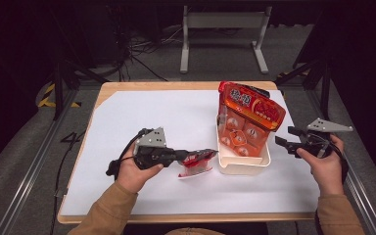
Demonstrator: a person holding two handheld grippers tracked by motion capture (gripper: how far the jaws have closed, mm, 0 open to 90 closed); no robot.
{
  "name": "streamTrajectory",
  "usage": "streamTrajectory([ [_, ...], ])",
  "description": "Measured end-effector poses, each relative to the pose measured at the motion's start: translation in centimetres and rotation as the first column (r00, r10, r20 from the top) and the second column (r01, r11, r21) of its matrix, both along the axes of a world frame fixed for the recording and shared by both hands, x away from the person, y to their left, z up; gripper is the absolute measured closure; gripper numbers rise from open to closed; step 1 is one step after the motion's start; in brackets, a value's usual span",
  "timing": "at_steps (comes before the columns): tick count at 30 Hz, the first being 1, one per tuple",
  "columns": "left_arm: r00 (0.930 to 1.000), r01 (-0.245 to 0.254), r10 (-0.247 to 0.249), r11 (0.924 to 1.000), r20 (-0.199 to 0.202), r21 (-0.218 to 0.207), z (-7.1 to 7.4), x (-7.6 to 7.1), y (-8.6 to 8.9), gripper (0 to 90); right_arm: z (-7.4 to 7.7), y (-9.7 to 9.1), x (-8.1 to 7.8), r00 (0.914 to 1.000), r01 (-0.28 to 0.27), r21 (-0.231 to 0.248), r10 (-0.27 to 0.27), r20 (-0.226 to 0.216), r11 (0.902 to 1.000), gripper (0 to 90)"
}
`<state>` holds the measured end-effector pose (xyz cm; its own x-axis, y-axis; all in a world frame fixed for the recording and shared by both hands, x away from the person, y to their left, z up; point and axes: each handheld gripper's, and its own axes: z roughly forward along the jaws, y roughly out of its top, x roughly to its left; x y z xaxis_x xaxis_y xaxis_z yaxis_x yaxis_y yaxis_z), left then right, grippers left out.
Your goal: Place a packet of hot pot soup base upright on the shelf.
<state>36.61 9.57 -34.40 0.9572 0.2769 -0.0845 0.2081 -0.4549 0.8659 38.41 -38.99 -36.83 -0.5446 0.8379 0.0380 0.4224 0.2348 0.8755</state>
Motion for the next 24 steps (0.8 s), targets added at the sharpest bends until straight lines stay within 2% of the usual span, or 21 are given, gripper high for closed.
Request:
streamTrajectory([
  [5, 1.0000, -0.003, 0.003, 0.9999, 0.007, -0.014, 0.5, 0.1, 0.3, 90.0, 0.0, -0.1, 0.0, 1.0000, 0.003, 0.006, -0.003, 0.000, 1.0000, 29.2],
  [24, 0.9987, 0.032, -0.029, 0.9974, 0.042, -0.064, 3.2, 0.0, 0.6, 90.0, -0.2, -0.5, 0.1, 0.9999, 0.012, 0.009, -0.012, 0.006, 0.9999, 29.7],
])
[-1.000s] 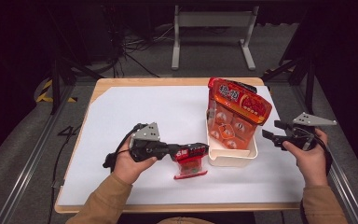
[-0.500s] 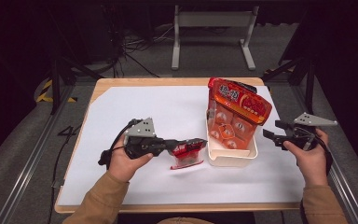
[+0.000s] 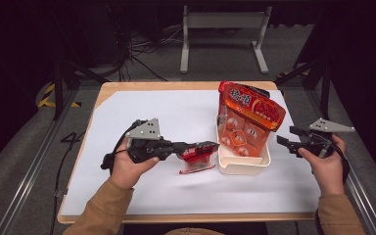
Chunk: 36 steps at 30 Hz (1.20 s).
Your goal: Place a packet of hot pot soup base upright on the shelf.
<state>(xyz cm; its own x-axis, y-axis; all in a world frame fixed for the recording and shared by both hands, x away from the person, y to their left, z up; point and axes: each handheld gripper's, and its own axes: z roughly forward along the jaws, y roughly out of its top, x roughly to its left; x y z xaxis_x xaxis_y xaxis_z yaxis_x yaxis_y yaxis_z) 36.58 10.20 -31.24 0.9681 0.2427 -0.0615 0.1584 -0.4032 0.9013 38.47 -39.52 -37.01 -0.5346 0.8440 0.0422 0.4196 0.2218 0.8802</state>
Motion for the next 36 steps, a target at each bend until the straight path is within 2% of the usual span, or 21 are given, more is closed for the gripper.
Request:
streamTrajectory([
  [9, 0.9994, 0.012, -0.012, 0.9999, 0.031, 0.000, 1.1, 0.2, -0.8, 90.0, 0.0, 0.0, 0.0, 0.9999, -0.004, -0.004, 0.005, 0.011, 1.0000, 31.6],
  [15, 0.9991, 0.010, -0.009, 0.9996, 0.042, -0.027, 1.3, 0.7, -1.9, 90.0, -0.1, -0.1, 0.0, 0.9999, -0.006, -0.004, 0.006, 0.010, 1.0000, 31.7],
  [32, 0.9965, 0.027, -0.025, 0.9992, 0.079, -0.028, 2.9, 1.6, -4.2, 90.0, -0.2, -0.2, 0.2, 0.9999, -0.010, 0.002, 0.010, 0.014, 1.0000, 31.6],
  [36, 0.9949, 0.035, -0.033, 0.9993, 0.095, -0.014, 3.4, 1.7, -4.8, 90.0, -0.2, -0.3, 0.2, 0.9998, -0.016, 0.007, 0.016, 0.015, 0.9998, 31.6],
])
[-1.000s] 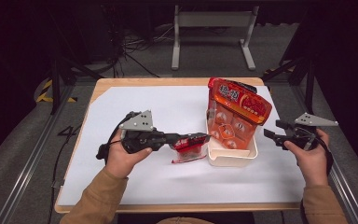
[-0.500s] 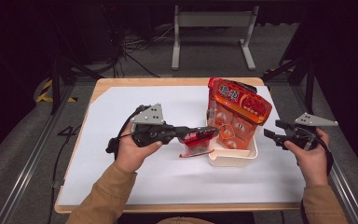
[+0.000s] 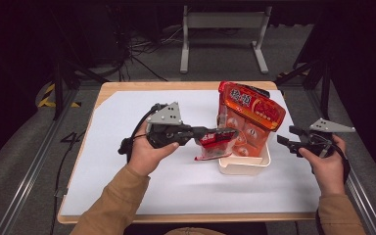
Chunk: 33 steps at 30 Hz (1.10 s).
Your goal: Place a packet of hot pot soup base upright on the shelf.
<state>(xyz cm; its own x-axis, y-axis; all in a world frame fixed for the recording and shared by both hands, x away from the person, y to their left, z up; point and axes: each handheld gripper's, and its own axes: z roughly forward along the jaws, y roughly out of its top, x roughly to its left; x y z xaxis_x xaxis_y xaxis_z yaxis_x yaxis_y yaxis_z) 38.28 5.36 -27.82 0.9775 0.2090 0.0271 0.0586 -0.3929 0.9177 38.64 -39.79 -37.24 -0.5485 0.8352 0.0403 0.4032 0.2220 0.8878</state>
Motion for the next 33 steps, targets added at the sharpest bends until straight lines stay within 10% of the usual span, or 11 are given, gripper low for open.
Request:
streamTrajectory([
  [33, 0.9938, 0.111, -0.110, 0.9920, 0.014, -0.060, 0.1, 1.5, -5.8, 90.0, 0.2, -0.5, -0.1, 0.9999, 0.009, 0.017, -0.009, 0.015, 0.9998, 31.5],
])
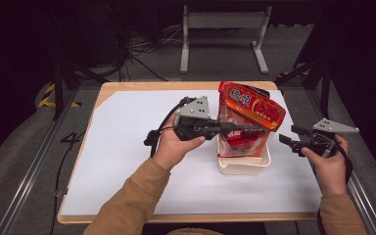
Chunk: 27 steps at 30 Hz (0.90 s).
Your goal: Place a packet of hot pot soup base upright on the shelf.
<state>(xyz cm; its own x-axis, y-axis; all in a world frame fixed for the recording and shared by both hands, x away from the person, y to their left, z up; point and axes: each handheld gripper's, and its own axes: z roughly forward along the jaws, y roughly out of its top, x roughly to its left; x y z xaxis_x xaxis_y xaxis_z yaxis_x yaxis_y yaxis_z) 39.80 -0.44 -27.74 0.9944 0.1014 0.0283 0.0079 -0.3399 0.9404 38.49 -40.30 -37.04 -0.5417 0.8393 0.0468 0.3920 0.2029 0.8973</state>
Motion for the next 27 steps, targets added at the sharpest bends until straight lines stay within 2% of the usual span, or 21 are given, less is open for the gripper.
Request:
streamTrajectory([
  [8, 0.9992, 0.036, -0.036, 0.9993, 0.016, -0.001, -0.6, 0.3, -1.2, 90.0, 0.1, -0.1, -0.1, 1.0000, 0.002, 0.001, -0.002, 0.009, 1.0000, 31.5],
  [19, 0.9979, 0.057, -0.058, 0.9982, 0.031, 0.019, -1.3, 0.3, -2.2, 90.0, 0.1, 0.0, -0.1, 1.0000, 0.002, 0.002, -0.002, 0.006, 1.0000, 31.5],
  [27, 0.9981, 0.060, -0.060, 0.9982, 0.011, 0.010, -2.3, 0.6, -2.5, 90.0, 0.1, 0.0, -0.1, 1.0000, 0.002, 0.005, -0.002, 0.005, 1.0000, 31.3],
])
